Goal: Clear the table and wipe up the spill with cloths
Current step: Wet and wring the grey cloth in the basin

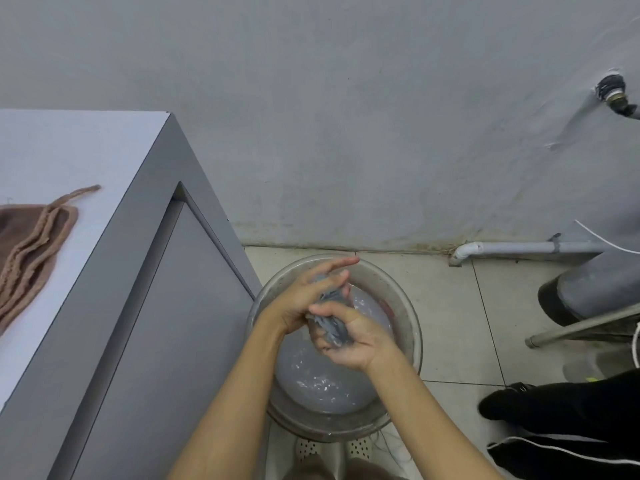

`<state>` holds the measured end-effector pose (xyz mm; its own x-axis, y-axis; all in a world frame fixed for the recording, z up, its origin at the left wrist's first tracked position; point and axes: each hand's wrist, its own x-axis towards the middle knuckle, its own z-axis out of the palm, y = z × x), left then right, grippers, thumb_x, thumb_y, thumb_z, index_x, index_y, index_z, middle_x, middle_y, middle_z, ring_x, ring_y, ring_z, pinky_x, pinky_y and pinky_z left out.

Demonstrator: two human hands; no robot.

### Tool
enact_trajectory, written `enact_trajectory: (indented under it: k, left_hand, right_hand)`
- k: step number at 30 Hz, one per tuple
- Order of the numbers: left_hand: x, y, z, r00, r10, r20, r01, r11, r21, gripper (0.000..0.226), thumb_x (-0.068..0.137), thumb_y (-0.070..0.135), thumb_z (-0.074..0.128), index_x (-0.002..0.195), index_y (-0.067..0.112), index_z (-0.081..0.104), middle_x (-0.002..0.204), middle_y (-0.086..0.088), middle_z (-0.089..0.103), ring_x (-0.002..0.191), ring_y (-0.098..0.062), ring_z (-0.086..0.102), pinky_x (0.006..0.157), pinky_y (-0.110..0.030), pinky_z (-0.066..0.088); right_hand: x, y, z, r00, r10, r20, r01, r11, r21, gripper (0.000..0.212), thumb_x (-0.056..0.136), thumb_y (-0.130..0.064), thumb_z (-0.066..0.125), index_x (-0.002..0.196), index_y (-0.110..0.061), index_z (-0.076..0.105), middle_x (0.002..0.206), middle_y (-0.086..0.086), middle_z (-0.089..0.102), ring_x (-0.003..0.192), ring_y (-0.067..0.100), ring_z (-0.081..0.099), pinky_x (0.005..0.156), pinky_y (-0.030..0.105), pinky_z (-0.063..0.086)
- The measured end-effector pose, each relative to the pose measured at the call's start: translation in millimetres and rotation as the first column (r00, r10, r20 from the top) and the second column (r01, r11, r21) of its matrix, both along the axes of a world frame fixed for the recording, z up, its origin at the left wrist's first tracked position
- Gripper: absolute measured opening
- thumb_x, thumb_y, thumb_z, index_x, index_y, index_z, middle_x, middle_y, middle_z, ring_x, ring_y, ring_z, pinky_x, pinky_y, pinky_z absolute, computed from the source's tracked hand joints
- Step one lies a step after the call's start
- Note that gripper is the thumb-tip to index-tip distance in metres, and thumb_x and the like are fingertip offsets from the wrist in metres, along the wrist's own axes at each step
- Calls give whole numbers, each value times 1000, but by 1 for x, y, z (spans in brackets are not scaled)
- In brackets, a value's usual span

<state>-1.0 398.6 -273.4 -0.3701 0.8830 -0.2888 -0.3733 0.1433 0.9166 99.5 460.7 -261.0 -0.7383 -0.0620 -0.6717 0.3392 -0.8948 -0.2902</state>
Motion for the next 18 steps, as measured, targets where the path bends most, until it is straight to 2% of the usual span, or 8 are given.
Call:
enact_trajectory:
  k: [2,5,9,12,16,18]
  left_hand:
    - [1,1,-2,996,-31,-88,27,999,-47,34,95,20,52,129,22,54,70,-1,56,79,-18,57,82,-30,48]
    - [3,6,-7,976,-52,-210,26,992,-124,34,98,21,47,131,26,50,67,2,55,76,-10,59,84,-24,46]
    - [5,11,-10,957,-60,-285,3,981,-196,35,100,22,42,135,26,43,66,6,54,76,-7,59,85,-20,46]
    - [10,17,-12,894,-90,-440,-32,965,-262,34,101,25,39,135,27,41,69,7,54,76,-5,56,84,-23,43]
    - [19,26,-17,802,29,-596,-209,950,-234,29,101,25,35,129,20,43,69,5,55,70,-5,54,72,-21,42]
    - [23,29,-19,788,122,-604,-292,937,-192,30,101,27,35,129,20,42,67,7,55,69,-5,55,72,-20,42]
  right_hand:
    - [-1,-1,-9,998,28,57,-33,995,95,24,79,9,56,67,-12,51,52,1,48,37,7,44,33,15,27]
    - [-3,-7,-18,992,-20,126,-17,958,286,30,78,14,55,64,-12,50,46,1,47,34,8,42,33,17,29]
    - [-3,-13,-25,981,-84,173,-14,866,500,27,75,12,59,61,-9,50,43,3,43,34,10,38,38,21,27]
    - [-3,-15,-29,968,-127,216,-25,808,589,21,80,9,54,67,-7,53,42,4,43,31,11,35,36,22,26]
    - [-6,-16,-32,956,-157,249,-75,688,722,21,89,-3,49,69,-11,51,48,4,44,36,12,37,35,18,26]
    - [-6,-12,-30,962,-136,237,-99,634,767,22,89,-7,49,68,-13,51,51,3,45,42,12,37,38,20,27]
